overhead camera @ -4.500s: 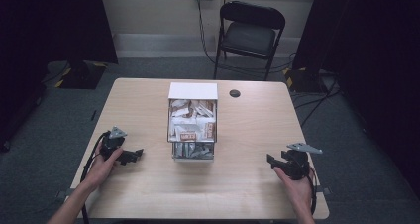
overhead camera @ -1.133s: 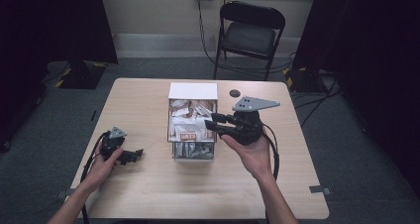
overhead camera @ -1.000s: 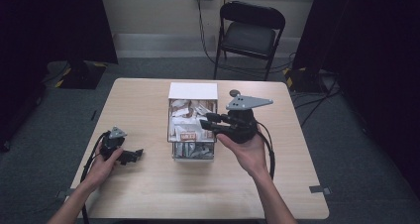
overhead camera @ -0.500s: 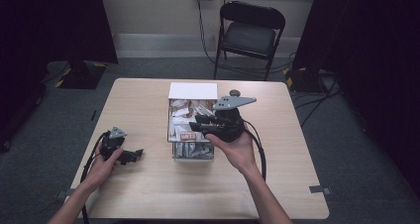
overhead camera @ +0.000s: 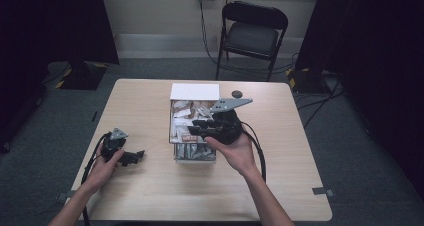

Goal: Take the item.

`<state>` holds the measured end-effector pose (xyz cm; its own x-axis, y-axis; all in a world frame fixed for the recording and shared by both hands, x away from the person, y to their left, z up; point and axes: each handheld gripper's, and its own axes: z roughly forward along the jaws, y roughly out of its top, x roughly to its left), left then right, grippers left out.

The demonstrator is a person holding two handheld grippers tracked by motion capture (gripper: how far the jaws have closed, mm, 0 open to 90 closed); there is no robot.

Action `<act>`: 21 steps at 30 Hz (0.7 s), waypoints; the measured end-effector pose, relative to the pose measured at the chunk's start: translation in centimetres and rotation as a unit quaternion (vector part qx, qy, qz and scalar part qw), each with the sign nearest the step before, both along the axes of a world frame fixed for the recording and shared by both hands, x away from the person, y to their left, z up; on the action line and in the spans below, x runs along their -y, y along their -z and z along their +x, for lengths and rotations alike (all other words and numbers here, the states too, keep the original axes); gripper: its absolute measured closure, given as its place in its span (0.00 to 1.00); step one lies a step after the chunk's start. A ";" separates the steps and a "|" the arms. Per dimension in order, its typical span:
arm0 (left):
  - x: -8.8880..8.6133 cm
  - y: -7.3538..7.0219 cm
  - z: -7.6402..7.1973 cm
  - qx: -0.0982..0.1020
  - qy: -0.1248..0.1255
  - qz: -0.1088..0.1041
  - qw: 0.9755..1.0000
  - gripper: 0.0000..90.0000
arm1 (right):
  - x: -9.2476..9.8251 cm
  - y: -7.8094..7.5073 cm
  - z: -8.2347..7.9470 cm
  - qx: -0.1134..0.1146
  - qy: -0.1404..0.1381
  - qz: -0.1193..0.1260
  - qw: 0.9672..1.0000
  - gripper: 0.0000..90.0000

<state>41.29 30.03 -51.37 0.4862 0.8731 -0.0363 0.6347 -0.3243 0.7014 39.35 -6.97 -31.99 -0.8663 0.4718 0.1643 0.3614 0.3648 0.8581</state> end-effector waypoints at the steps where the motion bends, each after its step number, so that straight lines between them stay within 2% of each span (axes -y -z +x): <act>1: 0.0 0.0 0.0 0.000 0.000 0.000 1.000 0.00 | -0.1 0.1 0.0 -0.002 -0.003 -0.001 1.000 0.81; 12: 0.0 0.0 0.0 0.000 0.000 0.000 1.000 0.00 | -0.5 0.5 -0.1 -0.009 -0.015 -0.009 1.000 0.92; 16: 0.0 0.0 0.0 0.000 0.000 0.000 1.000 0.00 | -0.3 0.4 0.0 -0.011 -0.016 -0.001 1.000 0.98; 21: 0.0 0.0 0.0 0.000 0.000 0.000 1.000 0.00 | -0.2 0.5 0.0 -0.015 -0.018 0.002 1.000 1.00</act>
